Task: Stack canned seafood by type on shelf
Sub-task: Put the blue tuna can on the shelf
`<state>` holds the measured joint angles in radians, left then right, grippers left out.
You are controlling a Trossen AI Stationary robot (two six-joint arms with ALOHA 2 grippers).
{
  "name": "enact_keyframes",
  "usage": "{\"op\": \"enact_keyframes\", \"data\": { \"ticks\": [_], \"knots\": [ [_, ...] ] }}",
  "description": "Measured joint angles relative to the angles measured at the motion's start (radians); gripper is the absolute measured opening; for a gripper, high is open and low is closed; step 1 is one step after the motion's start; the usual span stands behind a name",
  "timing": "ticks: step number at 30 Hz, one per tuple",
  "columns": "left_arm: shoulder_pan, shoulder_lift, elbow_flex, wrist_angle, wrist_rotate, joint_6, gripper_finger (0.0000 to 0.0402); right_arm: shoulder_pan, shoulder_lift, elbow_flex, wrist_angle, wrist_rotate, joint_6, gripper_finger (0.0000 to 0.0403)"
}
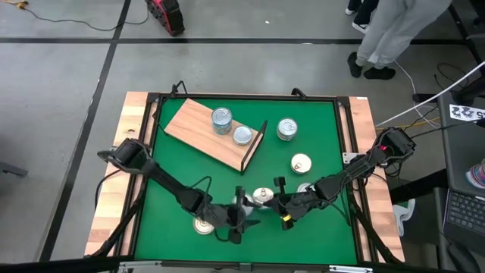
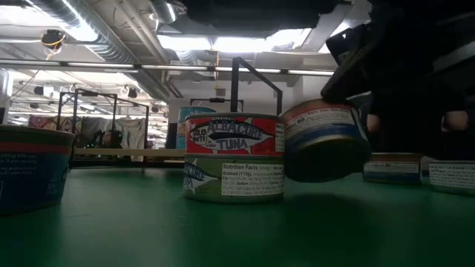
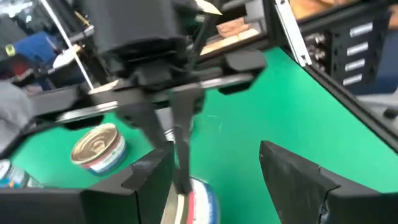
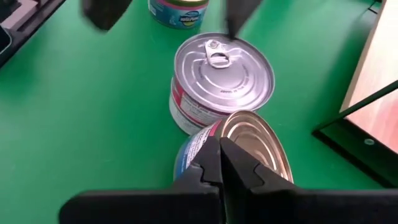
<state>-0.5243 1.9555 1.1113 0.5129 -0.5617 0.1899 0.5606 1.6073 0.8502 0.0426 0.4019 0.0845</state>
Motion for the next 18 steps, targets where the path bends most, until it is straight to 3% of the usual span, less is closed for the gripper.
{"op": "enact_keyframes", "data": {
  "ticks": [4, 9, 18],
  "knots": [
    [0.000, 0.055, 0.044, -0.008, -0.015, 0.082, 0.0233, -0.006, 0.000, 0.010, -0.003, 0.007, 0.043, 0.0000],
    [0.000, 0.107, 0.092, -0.013, -0.110, 0.202, 0.0233, -0.013, 0.000, 0.015, -0.027, 0.009, 0.110, 0.0000],
    [-0.013, 0.117, 0.103, -0.077, -0.179, 0.136, 0.0233, -0.013, -0.001, 0.015, -0.047, 0.021, 0.169, 0.0000]
  ]
}}
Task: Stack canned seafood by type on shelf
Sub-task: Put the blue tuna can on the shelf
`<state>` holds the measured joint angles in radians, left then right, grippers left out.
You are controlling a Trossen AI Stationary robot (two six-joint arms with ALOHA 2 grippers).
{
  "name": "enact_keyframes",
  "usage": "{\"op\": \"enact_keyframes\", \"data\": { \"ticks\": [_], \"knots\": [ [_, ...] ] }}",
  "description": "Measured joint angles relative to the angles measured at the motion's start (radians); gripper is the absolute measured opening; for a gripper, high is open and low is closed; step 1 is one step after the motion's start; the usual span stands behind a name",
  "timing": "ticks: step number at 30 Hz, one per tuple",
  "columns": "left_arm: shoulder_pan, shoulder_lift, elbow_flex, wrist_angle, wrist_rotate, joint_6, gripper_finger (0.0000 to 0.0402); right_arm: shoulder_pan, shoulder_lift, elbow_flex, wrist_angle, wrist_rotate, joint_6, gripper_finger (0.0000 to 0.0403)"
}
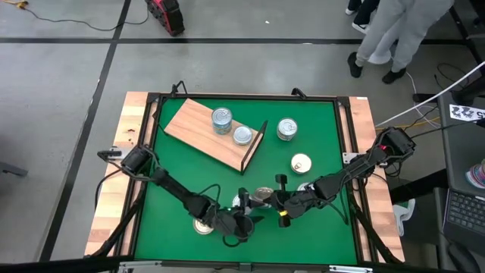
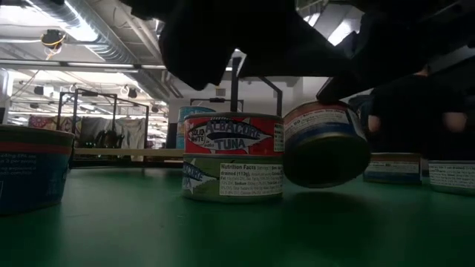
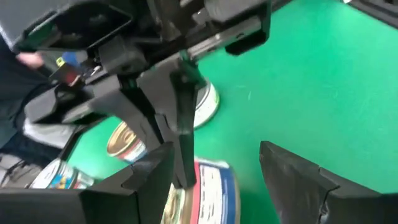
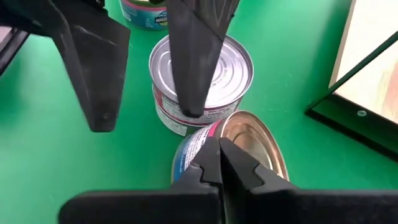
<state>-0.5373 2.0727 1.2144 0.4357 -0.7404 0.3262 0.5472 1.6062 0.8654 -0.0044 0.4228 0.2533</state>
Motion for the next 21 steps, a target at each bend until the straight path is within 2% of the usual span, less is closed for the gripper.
{"op": "enact_keyframes", "data": {
  "ticks": [6, 21],
  "knots": [
    [-0.005, 0.000, 0.000, -0.054, -0.028, -0.054, 0.0233, 0.000, 0.000, 0.000, 0.001, 0.007, 0.041, 0.0000],
    [0.038, 0.003, -0.001, -0.132, -0.031, -0.067, 0.0233, 0.000, 0.000, 0.000, 0.007, 0.015, 0.068, 0.0000]
  ]
}}
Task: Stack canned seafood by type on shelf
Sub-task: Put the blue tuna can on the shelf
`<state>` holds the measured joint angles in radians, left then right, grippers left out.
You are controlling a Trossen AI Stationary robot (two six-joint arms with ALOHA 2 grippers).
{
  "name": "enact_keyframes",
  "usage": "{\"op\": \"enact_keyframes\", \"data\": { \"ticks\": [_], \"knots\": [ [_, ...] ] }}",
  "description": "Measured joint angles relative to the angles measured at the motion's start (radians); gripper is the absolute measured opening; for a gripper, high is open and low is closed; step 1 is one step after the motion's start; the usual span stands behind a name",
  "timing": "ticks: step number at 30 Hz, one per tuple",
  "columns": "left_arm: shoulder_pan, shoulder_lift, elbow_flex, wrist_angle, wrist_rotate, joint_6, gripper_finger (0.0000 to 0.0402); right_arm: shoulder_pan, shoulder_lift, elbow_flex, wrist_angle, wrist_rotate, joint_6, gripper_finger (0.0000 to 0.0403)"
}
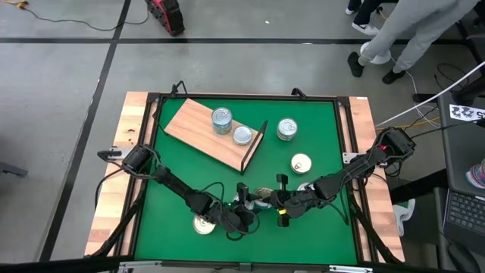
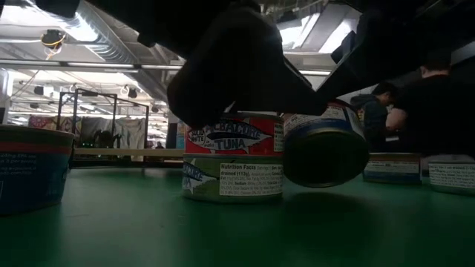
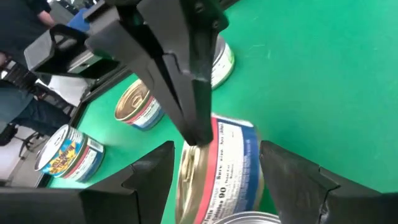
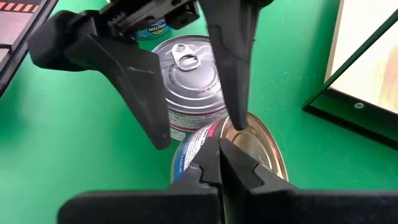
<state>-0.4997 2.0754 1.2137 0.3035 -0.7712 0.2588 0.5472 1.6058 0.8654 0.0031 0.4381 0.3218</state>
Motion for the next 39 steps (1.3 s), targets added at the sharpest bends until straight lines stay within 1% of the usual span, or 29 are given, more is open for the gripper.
{"op": "enact_keyframes", "data": {
  "ticks": [7, 17, 23, 30, 34, 39],
  "knots": [
    [0.002, 0.000, 0.000, -0.006, 0.029, -0.009, 0.0233, 0.000, 0.000, 0.000, 0.002, 0.007, 0.020, 0.0000],
    [0.004, 0.001, -0.001, -0.038, 0.031, -0.010, 0.0233, 0.000, 0.000, 0.000, 0.002, 0.007, 0.068, 0.0000],
    [0.003, 0.001, -0.001, -0.038, 0.038, -0.009, 0.0233, 0.000, 0.000, 0.000, 0.003, 0.007, 0.071, 0.0000],
    [0.005, 0.001, -0.001, -0.040, 0.044, 0.041, 0.0233, 0.000, 0.000, 0.000, 0.003, 0.007, 0.097, 0.0000],
    [0.005, 0.001, -0.001, -0.042, 0.072, 0.041, 0.0233, 0.000, 0.000, 0.000, 0.010, 0.006, 0.101, 0.0000],
    [0.010, 0.001, -0.001, -0.042, 0.079, 0.036, 0.0233, 0.000, 0.000, 0.000, 0.047, 0.006, 0.101, 0.0000]
  ]
}}
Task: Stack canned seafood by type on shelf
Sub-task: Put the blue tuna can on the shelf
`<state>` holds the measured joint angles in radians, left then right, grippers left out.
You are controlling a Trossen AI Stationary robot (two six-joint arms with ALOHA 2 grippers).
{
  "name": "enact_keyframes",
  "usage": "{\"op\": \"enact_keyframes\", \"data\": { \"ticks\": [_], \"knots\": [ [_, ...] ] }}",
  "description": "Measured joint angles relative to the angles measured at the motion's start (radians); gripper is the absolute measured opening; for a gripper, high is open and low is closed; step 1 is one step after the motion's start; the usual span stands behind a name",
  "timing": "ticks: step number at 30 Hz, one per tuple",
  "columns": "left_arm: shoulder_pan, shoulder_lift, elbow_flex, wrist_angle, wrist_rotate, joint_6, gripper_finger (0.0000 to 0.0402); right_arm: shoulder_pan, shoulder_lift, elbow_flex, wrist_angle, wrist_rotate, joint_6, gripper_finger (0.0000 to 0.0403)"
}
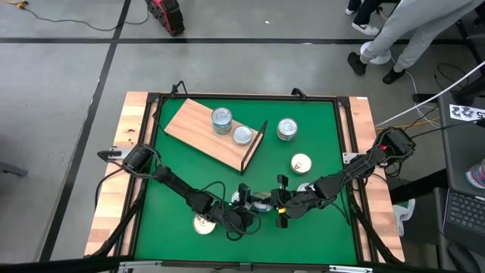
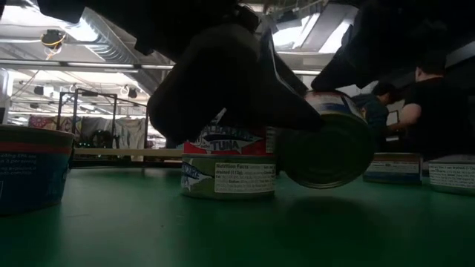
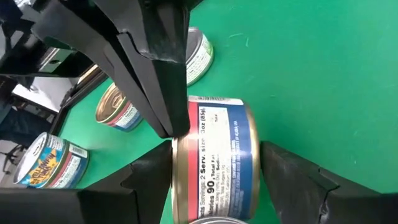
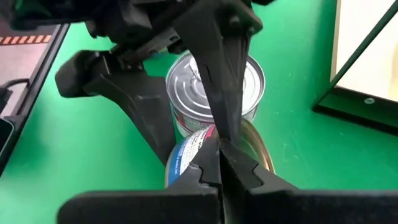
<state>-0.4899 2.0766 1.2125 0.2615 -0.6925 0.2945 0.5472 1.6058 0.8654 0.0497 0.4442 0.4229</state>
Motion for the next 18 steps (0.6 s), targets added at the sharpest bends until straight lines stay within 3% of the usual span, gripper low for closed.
{"op": "enact_keyframes", "data": {
  "ticks": [14, 18],
  "knots": [
    [0.024, 0.000, 0.000, 0.000, 0.004, -0.008, 0.0231, 0.000, 0.000, 0.000, 0.005, 0.007, 0.000, 0.0000],
    [0.024, 0.000, 0.000, 0.001, 0.004, -0.008, 0.0200, -0.001, 0.000, 0.000, 0.005, 0.007, -0.001, 0.0000]
  ]
}}
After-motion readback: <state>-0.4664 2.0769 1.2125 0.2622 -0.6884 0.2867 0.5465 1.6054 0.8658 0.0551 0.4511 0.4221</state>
